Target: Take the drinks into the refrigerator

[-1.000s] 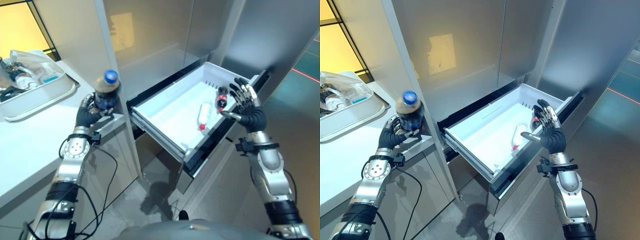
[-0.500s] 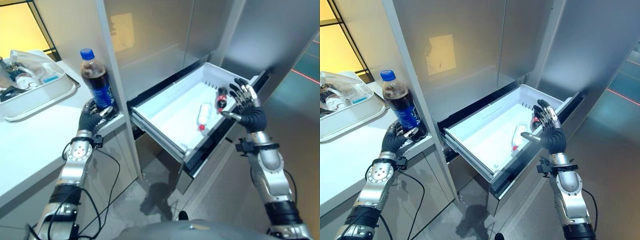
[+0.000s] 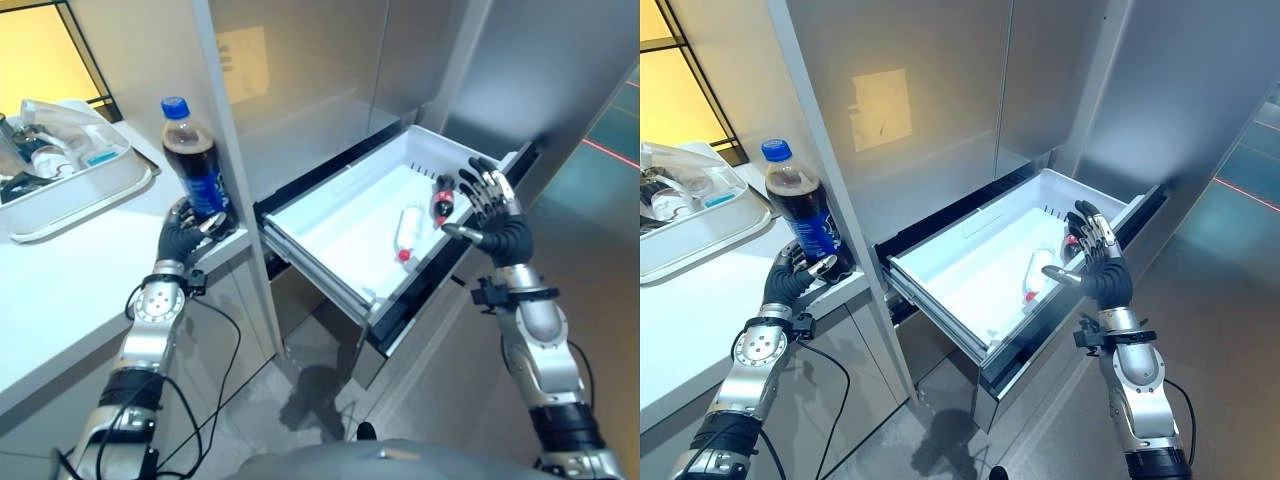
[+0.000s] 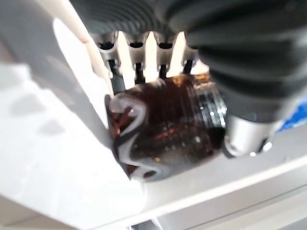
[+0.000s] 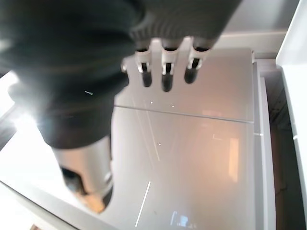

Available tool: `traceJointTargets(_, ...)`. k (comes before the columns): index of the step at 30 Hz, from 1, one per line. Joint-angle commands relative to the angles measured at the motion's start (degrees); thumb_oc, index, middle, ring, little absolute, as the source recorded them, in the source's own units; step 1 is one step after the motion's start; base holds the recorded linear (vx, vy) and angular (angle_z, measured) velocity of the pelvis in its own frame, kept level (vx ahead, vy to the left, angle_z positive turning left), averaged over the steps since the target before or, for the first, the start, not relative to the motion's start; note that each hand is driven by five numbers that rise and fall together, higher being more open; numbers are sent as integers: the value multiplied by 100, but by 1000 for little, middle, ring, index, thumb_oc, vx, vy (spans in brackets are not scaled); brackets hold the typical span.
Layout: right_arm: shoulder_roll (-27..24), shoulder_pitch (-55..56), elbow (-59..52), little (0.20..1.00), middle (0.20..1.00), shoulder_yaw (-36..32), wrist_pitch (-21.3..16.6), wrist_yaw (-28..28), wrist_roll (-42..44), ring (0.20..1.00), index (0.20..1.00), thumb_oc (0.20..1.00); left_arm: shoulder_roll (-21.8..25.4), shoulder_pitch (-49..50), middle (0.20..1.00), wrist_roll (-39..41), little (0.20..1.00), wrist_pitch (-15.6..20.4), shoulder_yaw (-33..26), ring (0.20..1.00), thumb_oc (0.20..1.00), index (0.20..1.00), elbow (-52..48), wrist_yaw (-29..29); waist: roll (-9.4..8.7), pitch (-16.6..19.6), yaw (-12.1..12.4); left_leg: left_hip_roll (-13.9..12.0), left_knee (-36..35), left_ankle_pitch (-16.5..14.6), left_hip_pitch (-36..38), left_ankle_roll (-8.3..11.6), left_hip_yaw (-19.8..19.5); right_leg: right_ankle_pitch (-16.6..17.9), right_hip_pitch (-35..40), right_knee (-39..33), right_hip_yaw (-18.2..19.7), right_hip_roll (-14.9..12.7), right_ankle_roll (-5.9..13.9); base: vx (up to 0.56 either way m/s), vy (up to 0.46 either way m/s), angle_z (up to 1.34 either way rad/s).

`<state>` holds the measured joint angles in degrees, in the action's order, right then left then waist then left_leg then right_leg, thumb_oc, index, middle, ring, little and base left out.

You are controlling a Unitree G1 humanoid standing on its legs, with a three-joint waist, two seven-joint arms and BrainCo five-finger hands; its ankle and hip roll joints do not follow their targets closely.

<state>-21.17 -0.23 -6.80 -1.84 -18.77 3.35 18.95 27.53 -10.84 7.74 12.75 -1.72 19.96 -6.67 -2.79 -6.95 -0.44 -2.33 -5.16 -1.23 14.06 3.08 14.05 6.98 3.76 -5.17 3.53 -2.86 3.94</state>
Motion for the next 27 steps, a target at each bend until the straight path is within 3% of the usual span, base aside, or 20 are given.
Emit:
traceJointTargets(1, 25, -220, -631, 1000, 1000, -422, -203, 58, 197, 1000, 1000, 1000, 6, -622, 884, 177, 884, 239, -21, 884, 884, 884, 169, 57, 87, -96, 88, 137, 49, -551, 81, -267, -482, -634, 75, 763, -381, -117, 330, 0, 0, 0)
traceJointTargets(2, 24, -223, -634, 1000, 1000, -422, -203, 58, 198, 1000, 1000, 1000, 5, -624, 1000, 177, 1000, 240, -24, 1000, 1000, 1000, 168, 56, 73, -110, 90, 143, 62, -493, 49, -262, -469, -579, 45, 770, -381, -124, 317, 0, 0, 0)
traceJointTargets(15, 33, -289, -608, 1000, 1000, -292, -122, 108, 234, 1000, 1000, 1000, -114, -1211, 1000, 41, 1000, 27, 380, 1000, 1000, 1000, 641, 106, 91, -73, 30, 136, 43, -554, 108, -267, -480, -647, 97, 774, -389, -118, 331, 3, 1, 0)
traceJointTargets(17, 29, -286, -611, 1000, 1000, -286, -119, 111, 238, 1000, 1000, 1000, -138, -1250, 862, 48, 862, 22, 407, 862, 862, 862, 724, 98, 98, -80, 24, 136, 43, -559, 112, -268, -483, -654, 100, 782, -396, -117, 333, 0, 3, 0)
traceJointTargets(19, 23, -275, -602, 1000, 1000, -254, -114, 107, 255, 1000, 1000, 1000, -172, -1412, 944, -9, 944, -15, 508, 944, 944, 944, 851, 66, 100, -68, 4, 143, 37, -547, 104, -265, -481, -648, 99, 786, -401, -120, 338, 0, 2, 1)
traceJointTargets(21, 25, -271, -605, 1000, 1000, -250, -108, 111, 260, 1000, 1000, 1000, -189, -1459, 931, -21, 931, -12, 532, 931, 931, 931, 891, 66, 88, -80, 1, 151, 44, -488, 73, -261, -467, -593, 66, 793, -401, -126, 325, 0, 0, 0)
traceJointTargets(23, 33, -268, -604, 1000, 1000, -239, -108, 109, 261, 1000, 1000, 1000, -226, -1527, 843, -48, 843, -21, 597, 843, 843, 843, 943, 57, 107, -68, -14, 150, 33, -547, 105, -269, -483, -641, 94, 786, -394, -117, 339, 19, 5, 0)
traceJointTargets(24, 35, -259, -604, 1000, 1000, -236, -106, 104, 254, 1000, 1000, 1000, -237, -1542, 843, -58, 843, -28, 606, 843, 843, 843, 949, 52, 94, -80, -14, 159, 40, -486, 73, -265, -473, -587, 63, 793, -390, -120, 326, 0, 0, 0)
traceJointTargets(26, 47, -258, -612, 1000, 1000, -222, -104, 111, 259, 1000, 1000, 1000, -285, -1577, 498, -69, 498, -46, 659, 498, 498, 498, 973, 60, 112, -72, -24, 157, 31, -545, 104, -272, -485, -640, 86, 794, -385, -114, 338, 0, 0, 0)
traceJointTargets(27, 47, -259, -618, 1000, 1000, -220, -100, 111, 262, 1000, 1000, 1000, -299, -1593, 200, -73, 200, -51, 667, 200, 200, 200, 979, 53, 99, -85, -26, 164, 39, -484, 73, -268, -473, -587, 55, 802, -382, -119, 321, 0, 0, 0)
